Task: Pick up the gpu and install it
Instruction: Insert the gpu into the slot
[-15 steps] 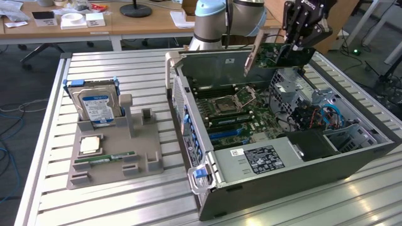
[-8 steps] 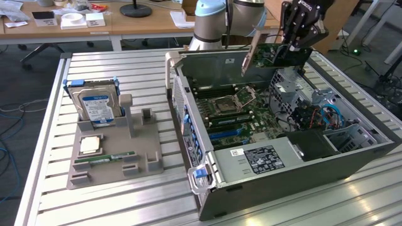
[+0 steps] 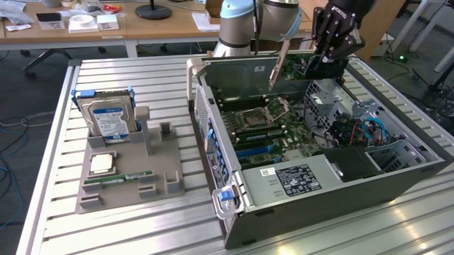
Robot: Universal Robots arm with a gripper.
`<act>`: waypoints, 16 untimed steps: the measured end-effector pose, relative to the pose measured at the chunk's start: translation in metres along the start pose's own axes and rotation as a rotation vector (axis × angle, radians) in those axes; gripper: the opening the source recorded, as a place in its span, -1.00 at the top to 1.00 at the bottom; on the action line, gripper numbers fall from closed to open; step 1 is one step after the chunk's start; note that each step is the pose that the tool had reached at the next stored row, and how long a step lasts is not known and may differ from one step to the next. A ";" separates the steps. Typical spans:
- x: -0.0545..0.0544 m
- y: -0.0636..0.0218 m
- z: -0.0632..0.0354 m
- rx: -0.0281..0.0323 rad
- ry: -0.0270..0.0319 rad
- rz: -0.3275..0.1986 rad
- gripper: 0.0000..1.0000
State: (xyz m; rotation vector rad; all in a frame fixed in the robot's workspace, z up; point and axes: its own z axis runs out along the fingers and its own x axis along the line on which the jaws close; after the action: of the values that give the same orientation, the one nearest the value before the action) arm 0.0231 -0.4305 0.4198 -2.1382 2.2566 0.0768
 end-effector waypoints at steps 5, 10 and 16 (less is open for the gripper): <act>0.000 0.0001 0.0000 0.0000 0.0000 0.000 0.47; 0.000 0.0000 0.0038 0.0000 -0.0001 0.000 0.47; 0.001 0.0000 0.0139 0.0000 -0.0001 0.000 0.47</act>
State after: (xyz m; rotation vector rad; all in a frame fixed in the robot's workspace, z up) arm 0.0230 -0.4305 0.4059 -2.1381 2.2566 0.0769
